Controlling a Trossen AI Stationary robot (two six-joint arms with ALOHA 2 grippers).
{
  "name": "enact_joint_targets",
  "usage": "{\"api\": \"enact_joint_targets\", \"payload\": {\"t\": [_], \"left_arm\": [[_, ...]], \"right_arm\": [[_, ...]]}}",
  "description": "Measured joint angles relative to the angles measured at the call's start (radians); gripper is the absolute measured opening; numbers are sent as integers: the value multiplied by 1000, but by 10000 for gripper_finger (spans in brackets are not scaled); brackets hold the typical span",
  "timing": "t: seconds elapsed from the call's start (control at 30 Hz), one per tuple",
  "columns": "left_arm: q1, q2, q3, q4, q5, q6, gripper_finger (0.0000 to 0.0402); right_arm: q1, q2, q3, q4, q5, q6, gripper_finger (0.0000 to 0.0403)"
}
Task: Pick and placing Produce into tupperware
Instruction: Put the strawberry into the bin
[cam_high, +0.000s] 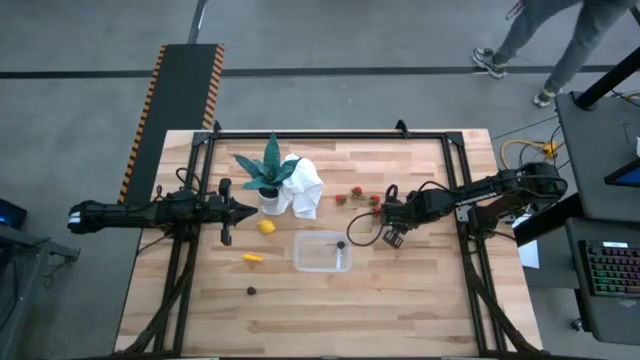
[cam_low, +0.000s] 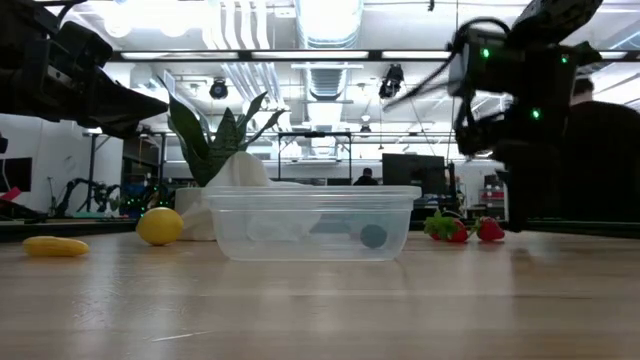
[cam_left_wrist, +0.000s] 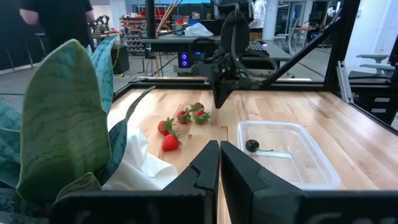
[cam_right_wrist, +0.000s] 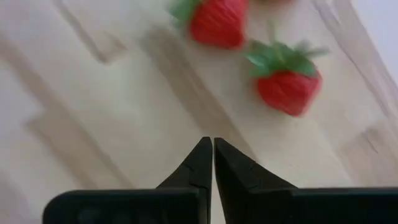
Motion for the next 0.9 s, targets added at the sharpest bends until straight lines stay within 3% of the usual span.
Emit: {"api": "enact_joint_targets", "payload": {"t": [0.17, 0.33, 0.5, 0.67, 0.9], "left_arm": [[0, 0, 0, 0, 0, 0, 0], [0, 6, 0, 1, 0, 0, 0], [0, 9, 0, -2, 0, 0, 0], [0, 11, 0, -2, 0, 0, 0], [0, 20, 0, 1, 0, 0, 0]], "right_arm": [[10, -41, 50, -2, 1, -72, 47], [-9, -76, 62, -3, 112, -134, 111], [-63, -55, 62, 9, 108, -260, 158], [-83, -39, 62, 9, 108, -357, 177], [-83, -36, 58, 17, 111, -474, 173]]}}
